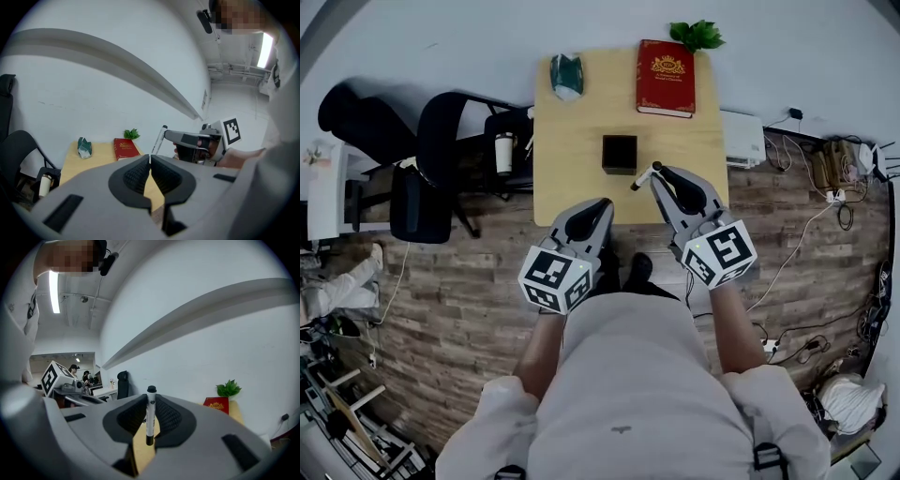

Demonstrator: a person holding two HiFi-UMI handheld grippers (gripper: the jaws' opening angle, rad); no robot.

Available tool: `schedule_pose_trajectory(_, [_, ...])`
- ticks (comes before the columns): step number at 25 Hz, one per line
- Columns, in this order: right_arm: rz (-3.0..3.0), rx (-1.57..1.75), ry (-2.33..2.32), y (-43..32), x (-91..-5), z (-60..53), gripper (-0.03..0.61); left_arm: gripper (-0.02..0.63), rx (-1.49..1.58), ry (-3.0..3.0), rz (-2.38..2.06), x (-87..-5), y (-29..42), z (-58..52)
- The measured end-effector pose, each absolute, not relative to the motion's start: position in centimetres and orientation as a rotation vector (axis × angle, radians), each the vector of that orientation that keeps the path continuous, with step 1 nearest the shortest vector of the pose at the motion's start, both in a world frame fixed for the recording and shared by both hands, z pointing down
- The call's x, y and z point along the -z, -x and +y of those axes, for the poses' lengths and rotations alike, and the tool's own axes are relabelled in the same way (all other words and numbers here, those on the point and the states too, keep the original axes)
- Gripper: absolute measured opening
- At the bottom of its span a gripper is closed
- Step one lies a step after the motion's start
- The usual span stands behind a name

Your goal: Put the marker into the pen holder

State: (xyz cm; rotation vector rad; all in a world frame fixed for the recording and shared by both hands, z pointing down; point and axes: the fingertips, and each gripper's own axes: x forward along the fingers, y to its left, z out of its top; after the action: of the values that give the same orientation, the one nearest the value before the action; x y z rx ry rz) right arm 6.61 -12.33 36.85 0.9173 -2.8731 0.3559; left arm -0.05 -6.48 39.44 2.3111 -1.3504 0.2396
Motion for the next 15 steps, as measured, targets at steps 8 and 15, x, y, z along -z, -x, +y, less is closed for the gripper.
schedule_pose_trajectory(8, [-2.8,-0.365,-1.022,-3.8,-38.0,-16.2,0.055,0.014,-0.23,-2.357,-1.26,-39.6,3.5,-10.5])
schedule_pose_trajectory(15, [-2.725,-0.388,-1.105,-1.7,-39.6,-18.9,0.055,0.014,-0.242,-2.395,-1.162,-40.5,5.7,-13.3])
